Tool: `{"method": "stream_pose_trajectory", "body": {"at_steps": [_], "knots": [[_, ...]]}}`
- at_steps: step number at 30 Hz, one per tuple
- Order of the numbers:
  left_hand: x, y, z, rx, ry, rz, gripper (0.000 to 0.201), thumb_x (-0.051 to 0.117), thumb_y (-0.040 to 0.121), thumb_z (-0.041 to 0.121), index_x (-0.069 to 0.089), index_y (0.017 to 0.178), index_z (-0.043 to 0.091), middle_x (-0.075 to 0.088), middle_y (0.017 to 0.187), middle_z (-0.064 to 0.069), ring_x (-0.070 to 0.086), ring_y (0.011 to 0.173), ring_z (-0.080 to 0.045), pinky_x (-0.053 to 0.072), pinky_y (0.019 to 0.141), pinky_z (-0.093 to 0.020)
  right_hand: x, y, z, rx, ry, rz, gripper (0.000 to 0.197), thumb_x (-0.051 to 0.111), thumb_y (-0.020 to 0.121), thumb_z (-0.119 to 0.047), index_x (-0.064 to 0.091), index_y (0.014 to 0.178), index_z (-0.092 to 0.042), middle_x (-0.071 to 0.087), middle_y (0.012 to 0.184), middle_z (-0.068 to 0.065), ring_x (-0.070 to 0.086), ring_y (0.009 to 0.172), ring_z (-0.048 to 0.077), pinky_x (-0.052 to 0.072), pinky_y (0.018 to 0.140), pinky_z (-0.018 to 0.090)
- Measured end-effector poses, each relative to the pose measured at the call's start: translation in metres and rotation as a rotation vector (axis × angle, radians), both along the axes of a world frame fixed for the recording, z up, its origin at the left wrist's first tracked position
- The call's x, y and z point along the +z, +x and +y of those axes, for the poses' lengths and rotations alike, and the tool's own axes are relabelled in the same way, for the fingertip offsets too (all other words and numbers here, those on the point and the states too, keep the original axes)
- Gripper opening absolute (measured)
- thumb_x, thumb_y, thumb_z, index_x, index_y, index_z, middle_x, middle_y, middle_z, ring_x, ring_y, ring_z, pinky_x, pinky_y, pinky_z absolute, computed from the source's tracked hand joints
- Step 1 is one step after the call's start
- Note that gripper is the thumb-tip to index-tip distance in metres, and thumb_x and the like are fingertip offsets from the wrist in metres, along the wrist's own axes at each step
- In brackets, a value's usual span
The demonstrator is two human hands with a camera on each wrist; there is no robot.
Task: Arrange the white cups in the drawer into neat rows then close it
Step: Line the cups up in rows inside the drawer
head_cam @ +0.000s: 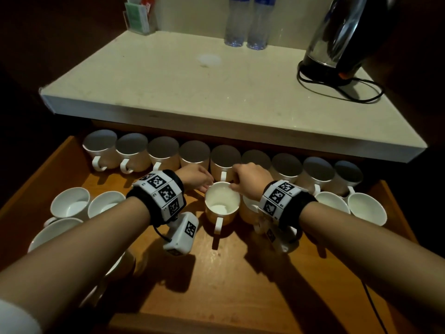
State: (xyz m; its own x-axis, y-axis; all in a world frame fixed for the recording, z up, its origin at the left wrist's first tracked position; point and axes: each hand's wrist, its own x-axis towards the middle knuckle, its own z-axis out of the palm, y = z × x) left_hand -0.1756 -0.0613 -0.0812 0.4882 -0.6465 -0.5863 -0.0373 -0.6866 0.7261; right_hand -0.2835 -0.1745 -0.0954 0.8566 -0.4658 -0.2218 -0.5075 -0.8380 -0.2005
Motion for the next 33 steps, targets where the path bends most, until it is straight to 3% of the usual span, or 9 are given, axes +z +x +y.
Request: {"method": "stream_pose_trajectory", "body": {"at_steps": [4,8,12,15,21,24,29,33], "knots": [[0.003,0.000,-0.001,0.001,-0.018,0.001,0.023,0.049,0.094,0.008,0.058,0.114,0.001,0.062,0.092,-0.010,0.061,0.069,-0.012,0.051,0.042,-0.017,-0.001,0.002,0.002,-0.002,-0.033,-0.024,0.013,0.056,0.090,-0.030,0.056,0.096,-0.019,0.064,0.100,0.005,0.061,0.095,0.024,0.048,0.076,0.034],[0.004,0.001,0.000,0.021,-0.039,0.010,0.021,0.048,0.094,0.007,0.058,0.112,0.001,0.061,0.086,-0.008,0.059,0.065,-0.013,0.045,0.037,-0.015,-0.001,0.004,0.001,-0.032,-0.054,-0.032,0.013,0.055,0.090,-0.030,0.049,0.086,-0.020,0.063,0.100,0.006,0.061,0.096,0.027,0.046,0.076,0.036],[0.004,0.002,0.003,0.012,-0.037,0.022,0.018,0.048,0.094,0.008,0.057,0.109,0.004,0.061,0.087,-0.007,0.059,0.067,-0.013,0.047,0.048,-0.021,0.000,0.007,0.001,-0.047,-0.044,-0.023,0.014,0.056,0.090,-0.030,0.048,0.083,-0.020,0.055,0.087,0.002,0.061,0.093,0.025,0.045,0.073,0.033],[0.006,0.005,0.009,0.022,-0.048,0.032,0.011,0.048,0.094,0.009,0.057,0.100,0.006,0.059,0.085,-0.007,0.057,0.069,-0.015,0.044,0.059,-0.025,0.002,0.010,0.003,-0.046,-0.033,-0.040,0.015,0.055,0.091,-0.032,0.052,0.087,-0.018,0.060,0.091,0.004,0.061,0.092,0.025,0.048,0.075,0.034],[0.012,0.022,0.032,0.088,-0.020,-0.007,0.011,0.049,0.095,0.012,0.057,0.087,0.013,0.060,0.084,-0.005,0.055,0.066,-0.013,0.045,0.061,-0.024,0.004,0.028,0.028,0.056,0.071,-0.065,0.025,0.057,0.090,-0.042,0.058,0.096,-0.018,0.064,0.100,0.005,0.061,0.093,0.023,0.046,0.071,0.032],[0.017,0.032,0.055,0.135,-0.004,-0.015,0.015,0.047,0.095,0.010,0.055,0.083,0.014,0.059,0.081,-0.005,0.055,0.064,-0.014,0.042,0.059,-0.023,0.003,0.047,0.051,0.131,0.102,-0.071,0.028,0.057,0.090,-0.041,0.063,0.097,-0.015,0.065,0.090,0.001,0.061,0.088,0.020,0.044,0.068,0.030],[0.026,0.054,0.108,0.232,0.029,-0.080,0.015,0.046,0.095,0.009,0.056,0.085,0.014,0.061,0.080,-0.004,0.055,0.064,-0.015,0.042,0.059,-0.023,0.003,0.079,0.098,0.306,0.160,-0.068,0.031,0.059,0.088,-0.043,0.066,0.092,-0.013,0.066,0.096,0.006,0.061,0.090,0.022,0.045,0.068,0.030],[0.032,0.068,0.148,0.318,0.063,-0.088,0.010,0.048,0.094,0.009,0.058,0.095,0.010,0.064,0.094,-0.011,0.058,0.073,-0.019,0.046,0.065,-0.025,0.008,0.098,0.138,0.495,0.199,0.045,0.039,0.058,0.089,-0.044,0.066,0.098,-0.007,0.065,0.089,0.007,0.056,0.079,0.017,0.040,0.062,0.028]]}}
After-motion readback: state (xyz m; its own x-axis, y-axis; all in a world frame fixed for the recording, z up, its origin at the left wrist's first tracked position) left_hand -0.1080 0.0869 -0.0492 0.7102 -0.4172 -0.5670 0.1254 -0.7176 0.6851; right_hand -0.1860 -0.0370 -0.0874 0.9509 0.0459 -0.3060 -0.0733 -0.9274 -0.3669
